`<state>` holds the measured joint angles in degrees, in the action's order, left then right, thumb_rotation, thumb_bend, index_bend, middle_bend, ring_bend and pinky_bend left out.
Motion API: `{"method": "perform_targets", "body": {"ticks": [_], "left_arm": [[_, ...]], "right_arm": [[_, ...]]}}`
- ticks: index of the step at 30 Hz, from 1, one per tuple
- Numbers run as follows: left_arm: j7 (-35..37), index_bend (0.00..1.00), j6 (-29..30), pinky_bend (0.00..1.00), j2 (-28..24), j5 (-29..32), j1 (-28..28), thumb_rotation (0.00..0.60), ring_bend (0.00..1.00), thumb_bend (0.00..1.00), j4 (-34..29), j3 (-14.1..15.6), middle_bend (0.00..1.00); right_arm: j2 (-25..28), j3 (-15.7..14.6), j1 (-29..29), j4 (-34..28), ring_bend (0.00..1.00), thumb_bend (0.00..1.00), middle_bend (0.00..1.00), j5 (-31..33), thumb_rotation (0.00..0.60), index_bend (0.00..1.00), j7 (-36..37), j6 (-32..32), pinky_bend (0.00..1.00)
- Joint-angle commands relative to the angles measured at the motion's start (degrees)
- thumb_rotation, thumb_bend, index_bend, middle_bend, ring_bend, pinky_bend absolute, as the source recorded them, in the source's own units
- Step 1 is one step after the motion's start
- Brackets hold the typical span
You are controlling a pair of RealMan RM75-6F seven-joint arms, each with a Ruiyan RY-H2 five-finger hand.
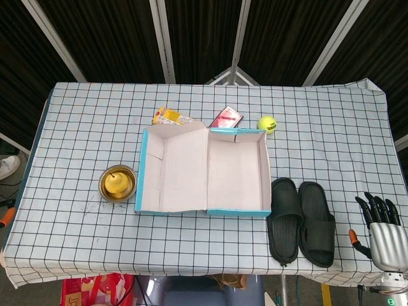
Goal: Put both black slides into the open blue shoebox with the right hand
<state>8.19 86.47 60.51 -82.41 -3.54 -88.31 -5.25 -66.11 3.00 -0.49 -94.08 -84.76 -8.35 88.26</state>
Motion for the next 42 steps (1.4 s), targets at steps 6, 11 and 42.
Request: {"method": "perform_targets", "body": {"ticks": [6,11,42], "left_arm": [[-0.4,0.0,-0.9,0.07,-0.1,0.2,-0.2,0.6,0.0,0.36,-0.4,0.3,0.0],[-0.4,0.0,0.0,0.07,-0.4,-0.1,0.1,0.6,0.0,0.36,-0.9,0.2,0.0],[4.1,0.0,-3.0,0.07,-1.0,-1.1,-1.0,0.6,0.0,0.36,0.2,1.2,0.0]], "right_arm": [[-0.1,0.1,0.0,0.0,0.07,0.36,0.08,0.1,0.6,0.15,0.1,0.0,0.05],[-0.1,-0.3,0.2,0.0,0.07,0.36,0.08,-0.2,0.6,0.15,0.3,-0.6,0.05],[19.0,6.8,26.0,-28.6,0.05,0.29,0.07,30.7,0.6,0.08,-14.9,-35.7,0.05]]}}
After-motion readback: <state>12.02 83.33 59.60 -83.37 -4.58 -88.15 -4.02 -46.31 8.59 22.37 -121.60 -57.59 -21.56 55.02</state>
